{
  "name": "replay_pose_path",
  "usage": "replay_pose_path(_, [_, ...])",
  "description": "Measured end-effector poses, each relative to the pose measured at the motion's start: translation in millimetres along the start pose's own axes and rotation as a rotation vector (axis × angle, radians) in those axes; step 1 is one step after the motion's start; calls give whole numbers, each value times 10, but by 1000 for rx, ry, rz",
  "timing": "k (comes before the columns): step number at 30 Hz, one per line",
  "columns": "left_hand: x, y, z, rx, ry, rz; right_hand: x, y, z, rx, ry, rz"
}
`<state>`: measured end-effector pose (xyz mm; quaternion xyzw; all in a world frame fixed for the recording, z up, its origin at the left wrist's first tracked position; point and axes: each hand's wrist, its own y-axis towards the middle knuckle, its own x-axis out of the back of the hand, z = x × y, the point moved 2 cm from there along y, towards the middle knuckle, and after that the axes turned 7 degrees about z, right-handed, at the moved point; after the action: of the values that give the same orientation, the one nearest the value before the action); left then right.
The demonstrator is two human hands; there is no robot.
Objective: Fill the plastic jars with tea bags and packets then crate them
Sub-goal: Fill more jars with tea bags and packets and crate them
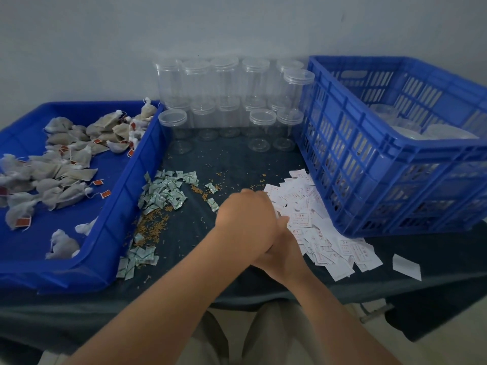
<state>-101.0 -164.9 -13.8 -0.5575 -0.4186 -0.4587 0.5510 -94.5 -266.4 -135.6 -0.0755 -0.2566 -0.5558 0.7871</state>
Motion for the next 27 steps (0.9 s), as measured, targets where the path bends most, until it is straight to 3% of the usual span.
replay_pose_path(4, [138,17,105,-532,-53,175,19,-6,4,-44,-11,-14])
replay_pose_path(6, [152,-33,177,-646,-119,282,26,2,67,-28,0,15])
replay_pose_path(8, [145,-57,206,-497,-162,104,21,-1,101,-6,16,50])
replay_pose_path(10, [156,-108,208,-172,-43,-84,23,-26,98,10,53,50])
replay_pose_path(12, [185,-124,177,-8,52,-72,30,-40,73,13,52,34])
replay_pose_path(20, [308,-6,221,-266,101,40,18,-93,76,34,80,-87])
replay_pose_path(24, [108,-34,250,-214,-40,-51,30,-61,53,-11,50,-89])
replay_pose_path(27, [-163,-84,94,-135,-270,-171,-3,1,71,-10,-148,-59])
